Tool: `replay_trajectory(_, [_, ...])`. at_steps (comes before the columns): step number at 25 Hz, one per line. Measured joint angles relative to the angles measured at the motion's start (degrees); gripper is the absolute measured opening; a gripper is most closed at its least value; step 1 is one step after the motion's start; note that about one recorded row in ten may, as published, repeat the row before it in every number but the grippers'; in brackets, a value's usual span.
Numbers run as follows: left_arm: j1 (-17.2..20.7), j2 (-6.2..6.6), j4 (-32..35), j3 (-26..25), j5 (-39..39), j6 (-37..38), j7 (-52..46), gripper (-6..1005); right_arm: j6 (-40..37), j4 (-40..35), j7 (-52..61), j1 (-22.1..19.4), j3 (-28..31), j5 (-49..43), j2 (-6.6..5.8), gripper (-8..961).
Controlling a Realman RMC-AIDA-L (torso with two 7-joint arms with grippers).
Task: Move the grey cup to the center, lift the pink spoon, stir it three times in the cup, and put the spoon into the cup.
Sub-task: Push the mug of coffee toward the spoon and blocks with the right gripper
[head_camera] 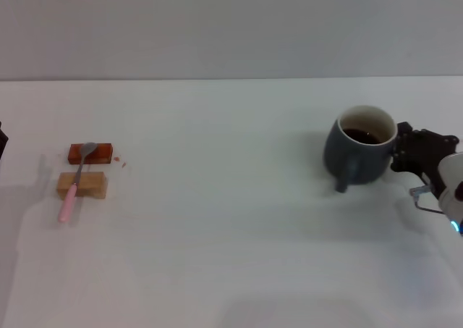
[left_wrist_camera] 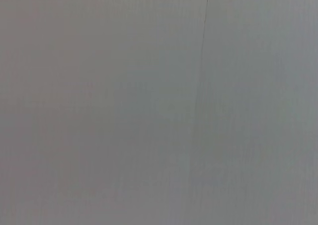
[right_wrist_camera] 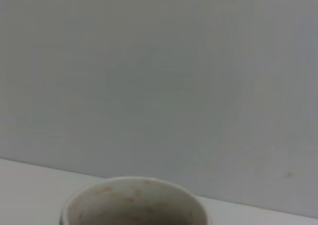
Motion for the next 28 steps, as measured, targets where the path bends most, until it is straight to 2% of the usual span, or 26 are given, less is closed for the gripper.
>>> replay_trajectory(28, [-0.4,0.0,-0.1,0.0,0.0,0.5,0.0,792,3.5,11.3,0.1,2.7,-15.4,0.0,0.18,-1])
